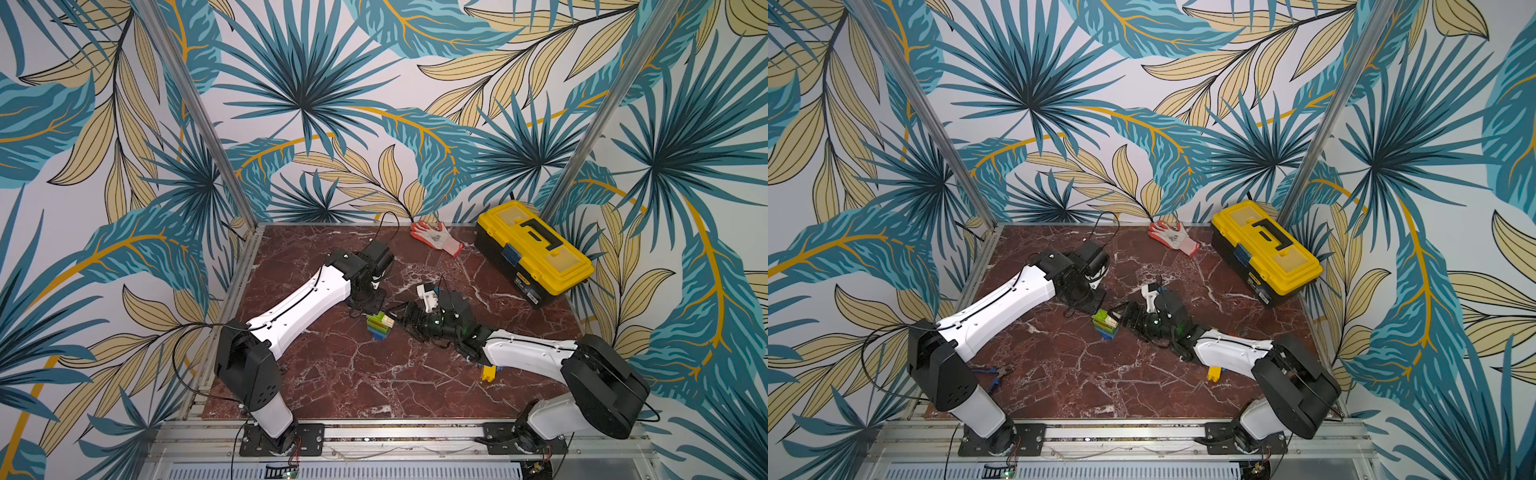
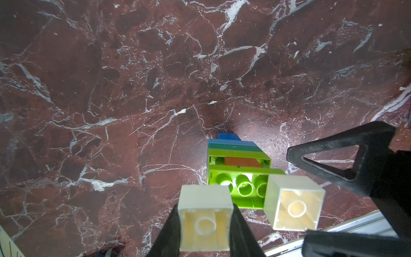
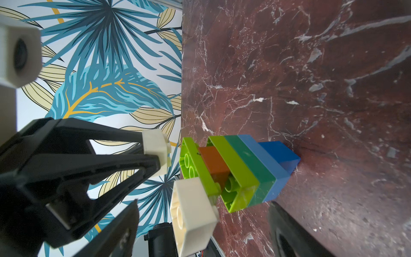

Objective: Assemble a carrot with lego
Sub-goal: Assemble the lego brick with the lego brick.

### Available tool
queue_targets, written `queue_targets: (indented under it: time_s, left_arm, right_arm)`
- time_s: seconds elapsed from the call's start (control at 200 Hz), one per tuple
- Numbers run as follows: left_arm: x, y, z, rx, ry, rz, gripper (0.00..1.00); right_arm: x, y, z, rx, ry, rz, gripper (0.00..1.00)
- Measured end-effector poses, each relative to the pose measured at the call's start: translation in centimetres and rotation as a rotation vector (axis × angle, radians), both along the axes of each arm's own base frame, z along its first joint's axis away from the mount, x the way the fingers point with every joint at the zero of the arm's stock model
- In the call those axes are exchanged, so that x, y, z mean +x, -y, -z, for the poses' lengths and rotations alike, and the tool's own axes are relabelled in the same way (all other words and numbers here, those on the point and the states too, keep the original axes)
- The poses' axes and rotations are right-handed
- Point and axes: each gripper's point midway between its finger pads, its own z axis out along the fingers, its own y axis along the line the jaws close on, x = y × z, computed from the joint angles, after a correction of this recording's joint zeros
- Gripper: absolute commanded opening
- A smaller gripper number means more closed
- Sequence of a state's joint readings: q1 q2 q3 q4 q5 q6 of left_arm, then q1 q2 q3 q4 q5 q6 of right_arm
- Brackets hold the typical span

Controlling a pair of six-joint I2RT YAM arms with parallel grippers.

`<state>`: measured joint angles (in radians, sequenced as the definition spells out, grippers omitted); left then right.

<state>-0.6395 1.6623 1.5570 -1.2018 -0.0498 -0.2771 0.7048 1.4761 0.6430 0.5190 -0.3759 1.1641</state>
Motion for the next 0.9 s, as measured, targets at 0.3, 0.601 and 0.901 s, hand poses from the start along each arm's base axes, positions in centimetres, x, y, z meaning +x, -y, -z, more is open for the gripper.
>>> queue_targets:
  time_s: [0.3, 0.601, 0.901]
  left_arm:
    - [-0.2, 0.2, 0.0, -0.013, -0.010, 0.005, 0.26]
    - [-0.1, 0.3, 0.5, -0.004, -0.022, 0.005, 0.25]
    - [0.0, 0.2, 1.4, 0.009, -0.039, 0.002, 0.25]
  right_arm:
    - [-0.4, -0.4, 1.5, -0.018, -0.039, -0.014, 0.87]
    - [-0.6, -0.4, 2.0, -0.024, -0.051, -0.014, 0.86]
    - [-0.6, -0.4, 2.2, -0.022, -0.058, -0.011, 0.85]
